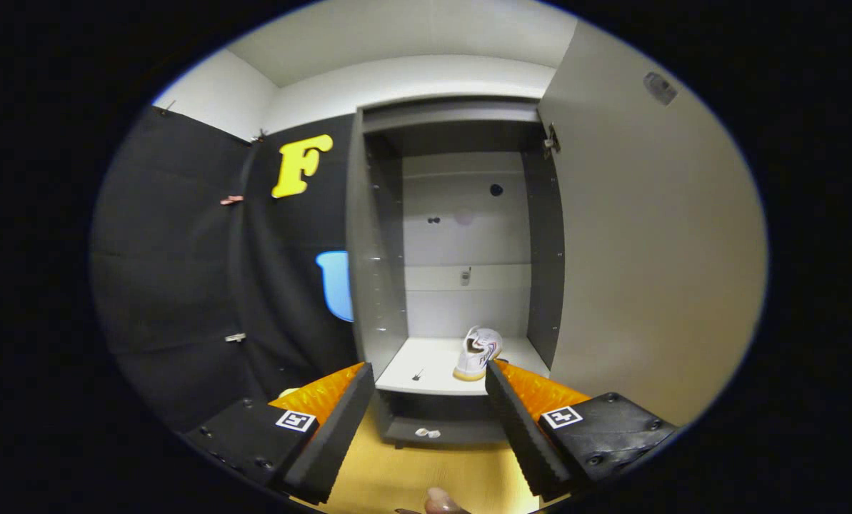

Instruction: Open the shoe cabinet door, grab the shoes and put them into the shoe cabinet, then close the shoe cabinet door.

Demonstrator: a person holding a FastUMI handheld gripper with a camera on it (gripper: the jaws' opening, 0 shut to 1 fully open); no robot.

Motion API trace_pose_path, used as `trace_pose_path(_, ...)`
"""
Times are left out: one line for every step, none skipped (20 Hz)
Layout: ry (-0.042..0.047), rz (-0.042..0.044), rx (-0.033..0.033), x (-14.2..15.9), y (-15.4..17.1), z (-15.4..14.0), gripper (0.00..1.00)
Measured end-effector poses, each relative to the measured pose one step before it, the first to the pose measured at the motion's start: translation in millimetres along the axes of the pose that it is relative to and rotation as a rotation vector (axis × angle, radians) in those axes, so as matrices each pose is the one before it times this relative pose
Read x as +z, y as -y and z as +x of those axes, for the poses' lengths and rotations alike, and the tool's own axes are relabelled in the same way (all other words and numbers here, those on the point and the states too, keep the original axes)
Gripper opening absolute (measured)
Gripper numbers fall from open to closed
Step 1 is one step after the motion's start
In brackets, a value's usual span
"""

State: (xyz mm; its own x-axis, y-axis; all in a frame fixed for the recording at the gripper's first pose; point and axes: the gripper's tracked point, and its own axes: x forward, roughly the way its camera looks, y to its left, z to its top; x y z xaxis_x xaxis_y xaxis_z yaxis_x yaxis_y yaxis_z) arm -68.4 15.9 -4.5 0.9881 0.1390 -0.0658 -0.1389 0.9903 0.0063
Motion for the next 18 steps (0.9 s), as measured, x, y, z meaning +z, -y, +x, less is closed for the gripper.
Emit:
trace_pose_path(-0.00267, 0.00017, 0.02076, 1.58, 3.81, -27.84, 0.98)
trace_pose_path(-0.00664, 0.00512, 0.02044, 0.09, 4.61, -27.2, 0.98)
trace_pose_path(0.00019, 0.00511, 0.01889, 1.03, 5.5, -26.37, 0.98)
trace_pose_path(0.01049, -0.00373, 0.00508, 2.62, 7.67, -21.33, 0.98)
trace_pose_path(0.00154, -0.00077, -0.00362, 0.99, 11.78, -18.43, 0.98)
trace_pose_path(0.00359, -0.00004, -0.00718, 1.93, 9.58, -16.64, 0.98)
trace_pose_path(0.01311, -0.00021, -0.01447, 5.81, 12.54, -14.76, 0.98)
trace_pose_path(0.0144, 0.00164, -0.0191, 6.95, 13.11, -12.9, 0.98)
trace_pose_path(0.0127, 0.00641, -0.0218, 3.25, 14.13, -11.3, 0.98)
trace_pose_path(0.00738, 0.0089, -0.02353, 3.13, 15.48, -9.12, 0.98)
trace_pose_path(0.00765, 0.00689, -0.02777, 2.93, 16.31, -4.38, 0.98)
trace_pose_path(0.00846, 0.00137, -0.03029, 2.53, 19.09, -3.78, 0.97)
trace_pose_path(0.00731, 0.00036, -0.02393, 2.84, 15.27, -1.2, 0.97)
trace_pose_path(0.0127, 0.00078, -0.02172, 3.13, 15.76, 0.08, 0.97)
trace_pose_path(0.01461, 0.00434, -0.01794, 4.09, 16.22, 1.96, 0.98)
trace_pose_path(0.01288, 0.00782, -0.01004, 2.23, 11.26, 3.0, 0.98)
trace_pose_path(0.01365, 0.01028, 0.0012, 1.87, 7.47, 5.35, 0.98)
trace_pose_path(0.00543, 0.007, 0.00121, 1.01, 7.82, 5.83, 0.98)
